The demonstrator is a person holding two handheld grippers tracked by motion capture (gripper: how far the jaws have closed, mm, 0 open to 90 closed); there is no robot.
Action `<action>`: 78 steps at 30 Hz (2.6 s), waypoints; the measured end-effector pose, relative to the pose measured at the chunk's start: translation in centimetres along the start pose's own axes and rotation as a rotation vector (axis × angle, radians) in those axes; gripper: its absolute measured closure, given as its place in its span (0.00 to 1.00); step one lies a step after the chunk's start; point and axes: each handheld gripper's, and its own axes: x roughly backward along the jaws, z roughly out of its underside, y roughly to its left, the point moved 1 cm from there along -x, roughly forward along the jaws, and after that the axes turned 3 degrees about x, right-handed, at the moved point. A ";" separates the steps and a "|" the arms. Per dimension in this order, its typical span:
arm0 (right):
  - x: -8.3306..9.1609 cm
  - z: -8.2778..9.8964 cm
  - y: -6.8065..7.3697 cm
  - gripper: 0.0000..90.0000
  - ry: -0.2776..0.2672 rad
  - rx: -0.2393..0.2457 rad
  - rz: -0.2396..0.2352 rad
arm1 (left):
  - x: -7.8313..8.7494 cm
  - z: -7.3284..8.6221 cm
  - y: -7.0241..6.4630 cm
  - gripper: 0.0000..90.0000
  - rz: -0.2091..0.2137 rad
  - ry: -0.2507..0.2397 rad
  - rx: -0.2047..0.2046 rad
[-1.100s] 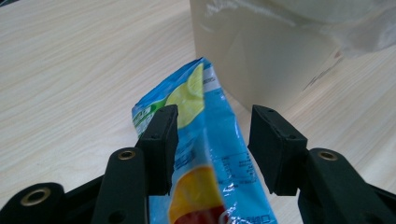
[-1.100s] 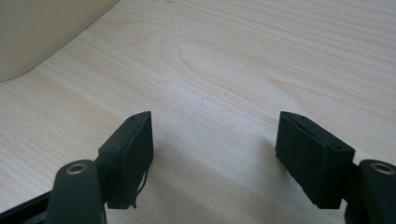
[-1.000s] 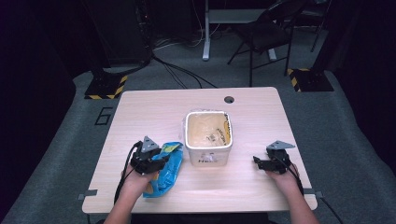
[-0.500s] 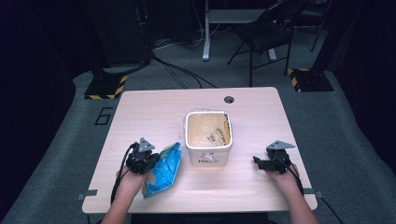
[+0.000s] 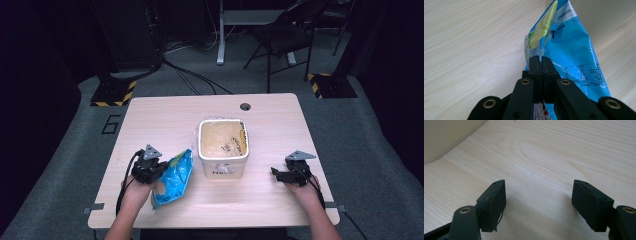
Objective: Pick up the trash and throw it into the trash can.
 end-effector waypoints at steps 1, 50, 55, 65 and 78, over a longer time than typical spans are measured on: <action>0.0 0.0 0.0 0.30 0.000 0.000 0.000 | 0.1 -0.1 0.1 0.98 0.002 -0.004 0.006; 0.0 0.0 0.0 0.30 0.000 0.000 -0.001 | 5.8 -8.0 3.1 0.98 0.026 -0.175 0.028; 0.0 0.0 0.0 0.30 0.000 0.000 -0.001 | 5.8 -9.1 2.8 0.98 0.027 -0.184 0.014; 0.0 0.0 0.0 0.30 0.000 0.000 -0.001 | 5.8 -10.9 2.3 0.98 0.045 -0.200 -0.001; 0.0 0.0 0.0 0.30 -0.001 0.000 -0.001 | 5.5 -13.6 1.2 0.98 0.065 -0.205 -0.031</action>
